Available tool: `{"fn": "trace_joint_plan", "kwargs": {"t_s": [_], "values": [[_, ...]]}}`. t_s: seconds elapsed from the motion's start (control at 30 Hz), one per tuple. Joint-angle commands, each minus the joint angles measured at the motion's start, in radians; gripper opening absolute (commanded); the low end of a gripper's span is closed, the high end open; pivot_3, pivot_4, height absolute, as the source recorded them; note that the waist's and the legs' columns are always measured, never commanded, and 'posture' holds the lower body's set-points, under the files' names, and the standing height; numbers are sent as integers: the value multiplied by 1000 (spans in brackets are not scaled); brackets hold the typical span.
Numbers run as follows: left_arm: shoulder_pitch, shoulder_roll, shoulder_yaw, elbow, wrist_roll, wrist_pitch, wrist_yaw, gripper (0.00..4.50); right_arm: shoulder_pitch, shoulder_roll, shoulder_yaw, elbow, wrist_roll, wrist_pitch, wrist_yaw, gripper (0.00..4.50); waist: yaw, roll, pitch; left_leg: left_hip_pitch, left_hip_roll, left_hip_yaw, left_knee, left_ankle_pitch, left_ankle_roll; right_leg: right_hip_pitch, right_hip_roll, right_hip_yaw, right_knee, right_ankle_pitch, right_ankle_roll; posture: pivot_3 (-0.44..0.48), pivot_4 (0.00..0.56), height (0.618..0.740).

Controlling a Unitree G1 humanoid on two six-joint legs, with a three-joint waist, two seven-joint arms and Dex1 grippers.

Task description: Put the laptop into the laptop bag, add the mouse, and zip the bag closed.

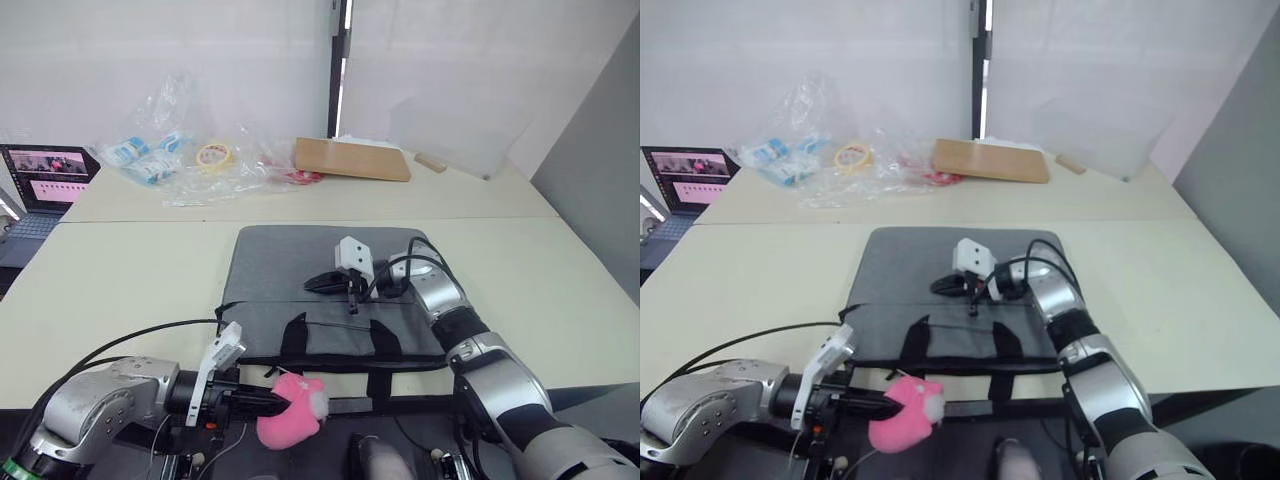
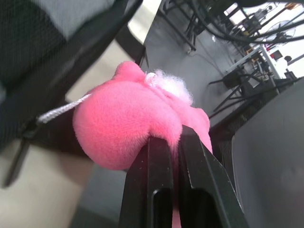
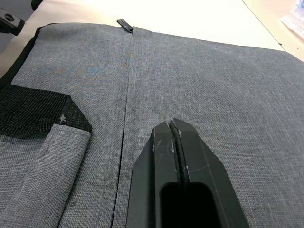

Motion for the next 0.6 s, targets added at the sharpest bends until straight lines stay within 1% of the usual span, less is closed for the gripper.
{"fn": "trace_joint_plan", "kwargs": {"t_s": [0.03,0.2,0.33,0.47,0.53,0.6], "values": [[-68,-62,-49,21,0,-10,15,22,44,-1,27,82,-49,28,-8,0,3,0,-1,0,0,0,0,0,0,0,0,0,0,0,0,0,150,740],[-149,-144,-112,48,2,7,41,22,36,1,24,89,-49,27,-11,0,5,-1,-2,1,0,0,0,0,0,0,0,1,0,0,0,0,150,740],[-209,-225,-156,96,27,-9,67,22,28,1,20,97,-48,27,-13,0,7,-1,-2,1,0,1,1,0,0,0,0,2,0,0,0,0,150,740],[-252,-314,-204,162,103,-66,113,22,26,4,20,96,-48,28,-14,0,7,-1,-3,1,0,1,1,0,1,1,0,2,-1,0,0,0,150,740],[-247,-332,-220,192,160,-115,131,22,24,3,19,93,-48,31,-14,0,8,-1,-4,1,0,1,1,0,1,1,0,3,-1,1,0,0,150,740],[-228,-334,-227,201,187,-147,130,22,22,0,18,91,-48,32,-13,0,8,0,-4,1,0,1,1,0,1,1,0,3,-1,1,0,0,150,740]]}}
